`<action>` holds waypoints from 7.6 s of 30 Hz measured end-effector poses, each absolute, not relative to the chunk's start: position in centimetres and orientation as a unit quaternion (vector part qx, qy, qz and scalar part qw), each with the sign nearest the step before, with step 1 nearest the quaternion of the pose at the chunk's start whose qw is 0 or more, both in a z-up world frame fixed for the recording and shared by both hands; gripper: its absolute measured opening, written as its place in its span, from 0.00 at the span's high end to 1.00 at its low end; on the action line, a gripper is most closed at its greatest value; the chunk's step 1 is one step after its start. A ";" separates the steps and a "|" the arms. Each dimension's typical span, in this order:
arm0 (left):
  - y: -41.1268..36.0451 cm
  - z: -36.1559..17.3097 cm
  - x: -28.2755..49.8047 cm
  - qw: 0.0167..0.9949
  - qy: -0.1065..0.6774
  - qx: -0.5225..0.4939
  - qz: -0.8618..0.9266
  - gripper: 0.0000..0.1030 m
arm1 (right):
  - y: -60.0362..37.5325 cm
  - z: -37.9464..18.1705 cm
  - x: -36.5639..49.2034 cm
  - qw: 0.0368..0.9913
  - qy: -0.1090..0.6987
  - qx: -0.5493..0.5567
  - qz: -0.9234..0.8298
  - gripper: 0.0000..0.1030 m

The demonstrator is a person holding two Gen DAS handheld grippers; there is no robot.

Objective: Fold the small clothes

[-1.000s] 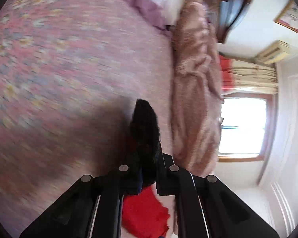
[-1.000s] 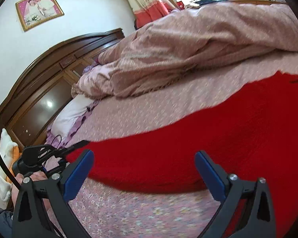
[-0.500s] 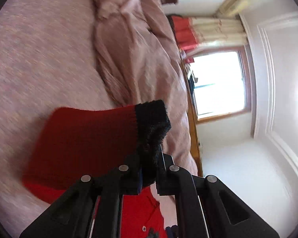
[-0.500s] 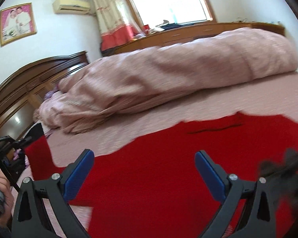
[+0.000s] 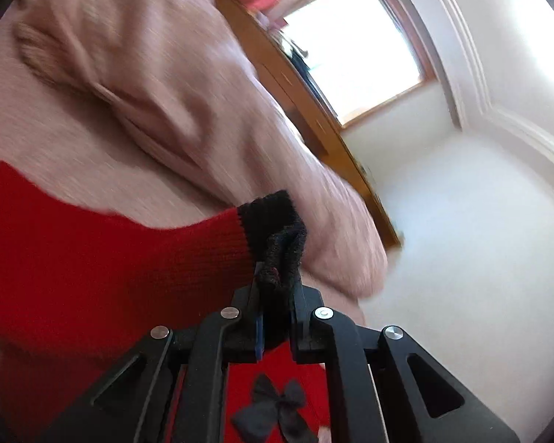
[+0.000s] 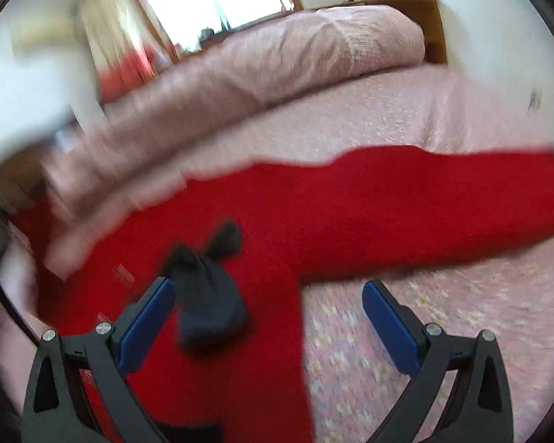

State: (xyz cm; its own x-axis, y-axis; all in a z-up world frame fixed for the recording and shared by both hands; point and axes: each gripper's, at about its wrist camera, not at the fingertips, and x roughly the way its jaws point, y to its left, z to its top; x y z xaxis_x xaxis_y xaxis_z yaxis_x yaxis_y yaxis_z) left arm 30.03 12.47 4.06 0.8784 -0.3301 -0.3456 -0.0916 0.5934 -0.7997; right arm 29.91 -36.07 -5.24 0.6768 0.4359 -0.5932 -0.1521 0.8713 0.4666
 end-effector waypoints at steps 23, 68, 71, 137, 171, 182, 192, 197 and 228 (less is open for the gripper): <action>-2.3 -0.7 34.1 0.881 0.330 -0.313 -0.134 0.97 | -47.4 -5.5 30.5 0.874 0.367 0.298 0.117 0.00; 11.6 1.9 21.8 0.926 0.342 -0.123 0.103 0.49 | -65.2 -8.6 26.4 0.841 0.359 0.403 0.037 0.00; 11.6 2.2 22.0 0.927 0.336 -0.141 0.087 0.50 | -67.5 -9.9 26.4 0.821 0.337 0.459 0.036 0.00; 19.8 2.6 21.9 0.937 0.308 -0.128 0.102 0.49 | -13.2 7.7 32.1 0.910 0.231 0.136 0.317 0.90; 18.8 1.9 23.2 0.932 0.335 -0.117 0.080 0.49 | -14.0 -2.8 27.4 0.864 0.346 0.026 0.364 0.28; 17.3 -1.6 25.6 0.895 0.372 -0.241 -0.045 0.49 | -30.7 -5.6 29.4 0.889 0.386 0.103 0.226 0.37; 14.7 -4.1 27.3 0.875 0.395 -0.268 -0.084 0.83 | -31.4 -5.4 30.6 0.889 0.387 0.081 0.228 0.41; 14.6 -3.5 26.4 0.877 0.385 -0.270 -0.102 0.92 | -32.2 -5.5 30.8 0.892 0.387 0.104 0.209 0.41; 18.2 -0.5 22.7 0.899 0.387 -0.204 0.012 0.79 | -35.0 -8.2 32.7 0.893 0.419 0.112 0.122 0.41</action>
